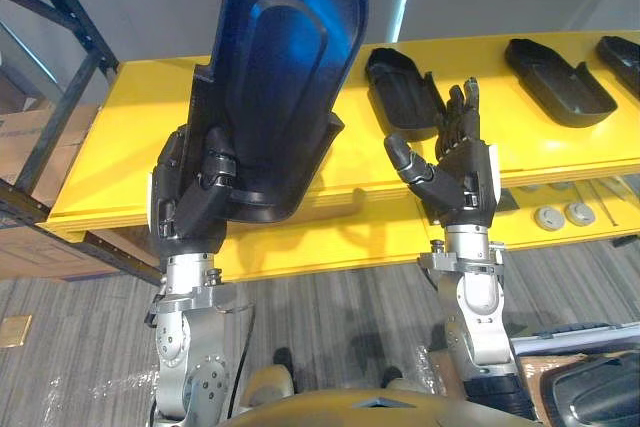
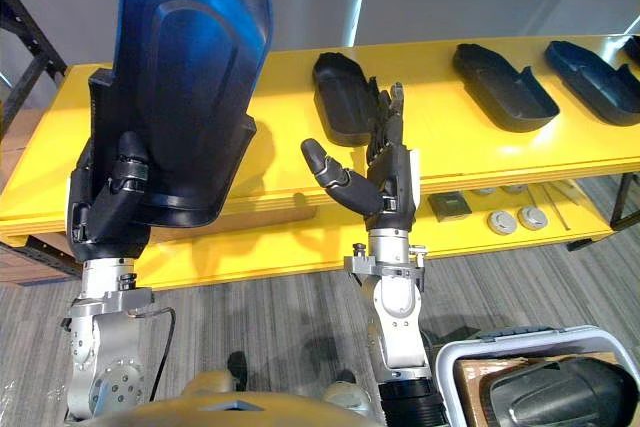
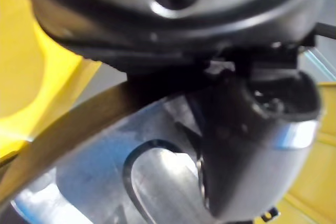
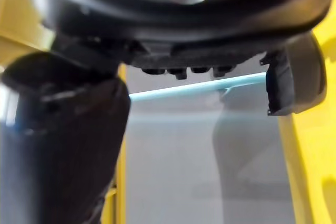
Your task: Walk over and take three plastic housings, then place them on the shelf
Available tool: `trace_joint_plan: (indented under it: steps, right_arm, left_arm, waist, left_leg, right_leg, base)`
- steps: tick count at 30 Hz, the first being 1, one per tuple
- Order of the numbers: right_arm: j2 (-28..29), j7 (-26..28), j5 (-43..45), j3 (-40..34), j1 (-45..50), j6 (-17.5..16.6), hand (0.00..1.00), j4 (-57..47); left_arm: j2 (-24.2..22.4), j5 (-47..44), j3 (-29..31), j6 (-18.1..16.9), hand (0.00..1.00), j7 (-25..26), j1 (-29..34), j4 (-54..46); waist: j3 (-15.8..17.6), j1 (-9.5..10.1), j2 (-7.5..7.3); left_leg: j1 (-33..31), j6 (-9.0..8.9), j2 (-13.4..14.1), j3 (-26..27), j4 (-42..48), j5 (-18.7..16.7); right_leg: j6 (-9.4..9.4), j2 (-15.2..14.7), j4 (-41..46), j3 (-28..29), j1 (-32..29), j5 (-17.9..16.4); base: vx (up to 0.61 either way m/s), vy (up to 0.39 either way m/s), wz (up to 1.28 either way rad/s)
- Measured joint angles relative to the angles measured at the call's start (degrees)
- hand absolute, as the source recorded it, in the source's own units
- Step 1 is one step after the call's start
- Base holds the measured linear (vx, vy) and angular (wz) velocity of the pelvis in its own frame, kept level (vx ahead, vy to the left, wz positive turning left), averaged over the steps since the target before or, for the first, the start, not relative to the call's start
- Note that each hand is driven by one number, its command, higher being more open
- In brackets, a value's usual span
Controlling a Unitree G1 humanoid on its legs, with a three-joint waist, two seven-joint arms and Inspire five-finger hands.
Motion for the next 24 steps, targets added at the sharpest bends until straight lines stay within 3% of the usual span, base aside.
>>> trace_joint_plan:
  steps: [3, 6, 10, 15, 24]
  right_arm:
    - [0.1, -1.0, 0.1, 0.7, 1.2, 0.6, 1.0, -2.2]
    - [0.3, -1.2, 0.0, 4.0, 4.8, 1.2, 1.0, -4.7]
    - [1.3, -1.0, 0.0, 7.3, 6.1, 3.4, 1.0, -4.8]
    - [1.8, -1.0, 0.0, 9.9, 6.4, 4.3, 1.0, -4.8]
    - [1.2, 0.2, 0.2, 9.9, 6.2, 4.3, 1.0, -4.7]
  left_arm:
    - [-1.6, -2.0, 0.2, 0.0, 0.0, 7.3, -0.6, 0.0]
    - [-4.1, -2.1, 1.2, -0.3, 0.0, 18.4, -3.1, 0.2]
    - [-4.7, -1.2, 1.6, -0.3, 0.0, 28.0, -6.8, 0.7]
    - [-4.7, -1.0, 1.9, 2.6, 0.0, 34.1, -10.8, 4.6]
    - [-4.8, -0.9, 2.3, 9.9, 0.0, 36.7, -15.9, 15.4]
  waist:
    - [0.0, -0.2, -0.03]
    - [-0.2, -0.31, -0.26]
    - [-0.8, -0.39, -0.84]
    - [-1.8, -0.5, -1.12]
    - [-2.1, -1.97, -0.83]
  left_leg:
    - [1.3, -0.2, 0.1, 0.7, -2.8, 1.4]
    - [2.7, -0.26, 0.1, 1.3, -5.8, 2.9]
    - [4.0, -0.33, 0.2, 2.0, -8.8, 4.6]
    - [4.3, -0.24, 0.0, 2.2, -10.1, 5.2]
    - [4.3, -0.34, 0.1, 2.6, -10.0, 5.8]
  right_leg:
    - [-0.27, 0.3, -0.1, 0.3, -0.1, -0.2]
    - [-0.32, 0.5, -0.1, 0.9, -0.4, -0.2]
    - [-0.34, 0.7, -0.1, 1.4, -1.0, -0.1]
    - [-0.28, 0.6, -0.1, 1.6, -1.3, -0.1]
    - [-0.3, 0.8, 0.1, 2.3, -1.9, 0.0]
  base:
    - [-0.02, -0.04, -0.08]
    - [-0.02, -0.013, -0.08]
    - [-0.01, -0.004, -0.06]
    - [0.0, 0.0, 0.0]
    - [-0.01, -0.002, -0.03]
